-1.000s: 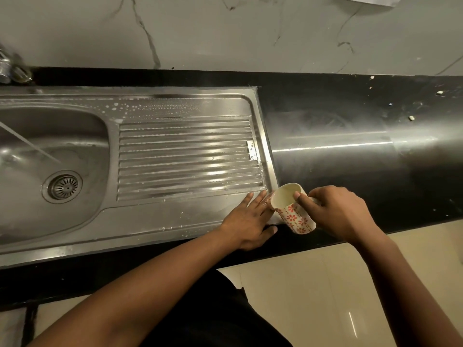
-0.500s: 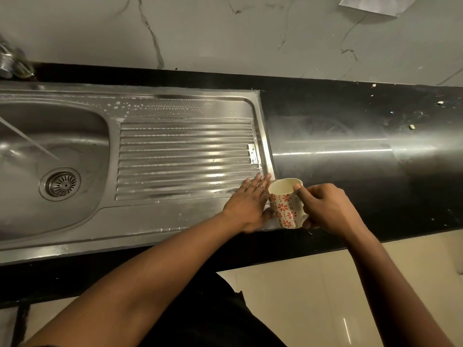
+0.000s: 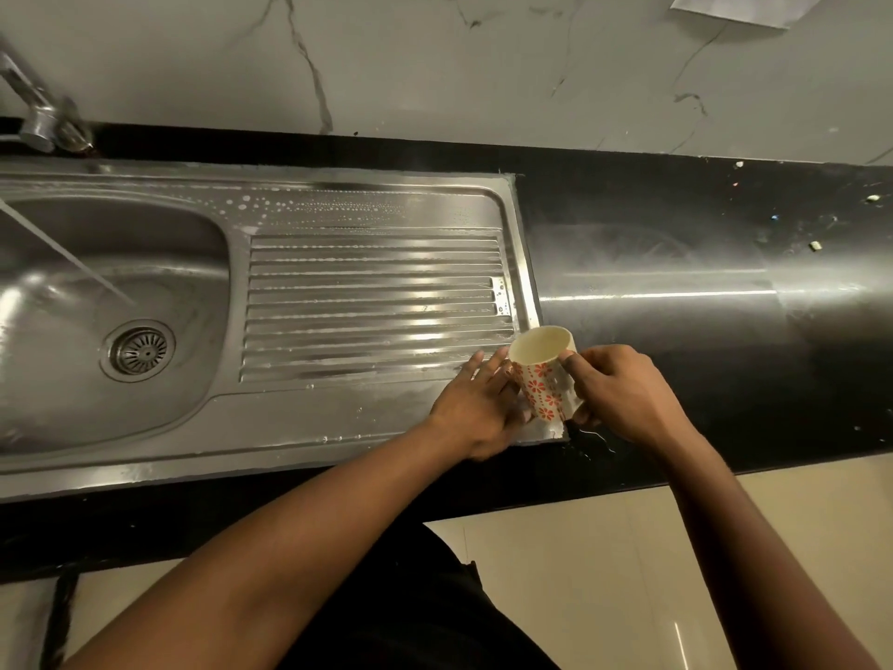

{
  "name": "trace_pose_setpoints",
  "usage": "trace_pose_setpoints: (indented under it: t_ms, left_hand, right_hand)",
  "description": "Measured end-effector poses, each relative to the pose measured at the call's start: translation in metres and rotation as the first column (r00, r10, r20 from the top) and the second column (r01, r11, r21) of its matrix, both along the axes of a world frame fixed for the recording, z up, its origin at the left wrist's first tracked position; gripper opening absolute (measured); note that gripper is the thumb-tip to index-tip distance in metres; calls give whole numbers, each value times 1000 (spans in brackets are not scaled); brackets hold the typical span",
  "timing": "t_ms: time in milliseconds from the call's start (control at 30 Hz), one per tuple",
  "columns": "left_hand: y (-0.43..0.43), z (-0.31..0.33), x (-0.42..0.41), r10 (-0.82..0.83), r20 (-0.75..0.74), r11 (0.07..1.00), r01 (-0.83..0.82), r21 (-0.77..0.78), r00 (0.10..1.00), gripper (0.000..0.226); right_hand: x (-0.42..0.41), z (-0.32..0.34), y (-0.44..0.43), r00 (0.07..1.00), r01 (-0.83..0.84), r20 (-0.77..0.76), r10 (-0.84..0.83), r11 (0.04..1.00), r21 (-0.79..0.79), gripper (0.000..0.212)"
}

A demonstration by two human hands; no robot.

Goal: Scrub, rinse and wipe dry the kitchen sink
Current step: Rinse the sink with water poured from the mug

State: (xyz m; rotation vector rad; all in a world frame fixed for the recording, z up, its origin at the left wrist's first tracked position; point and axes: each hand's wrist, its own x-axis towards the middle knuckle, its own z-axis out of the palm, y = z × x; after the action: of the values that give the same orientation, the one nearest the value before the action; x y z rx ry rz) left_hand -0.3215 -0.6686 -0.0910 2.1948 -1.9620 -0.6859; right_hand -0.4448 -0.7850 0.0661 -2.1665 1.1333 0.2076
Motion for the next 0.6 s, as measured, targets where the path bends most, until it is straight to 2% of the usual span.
trace_pose_setpoints:
  t_ms: [133,200,433,500,600]
  left_hand:
    - [21,0,14,102,4,995,-102,9,995,73]
    - [41,2,20,162,1,986,-162,30,987,74]
    - [95,9,23,346,82,917,-355,181,935,83]
    - [85,13,17,327,31,926,-327,187,945,83]
    - [66,13,13,141,-12,980,-138,144,990,79]
  right_hand:
    - [15,0,6,976,-214,-71,206,965,-150,37]
    - [19,-2,8,960,-276,-92,263,947,-168,38]
    - [12,-8,3,970,-242,-28,241,968,-64,36]
    - [13,-8,4,965,-261,-64,255,960,-105,35]
    - [23,-9,13,928,-366,-175,328,888,-280,40]
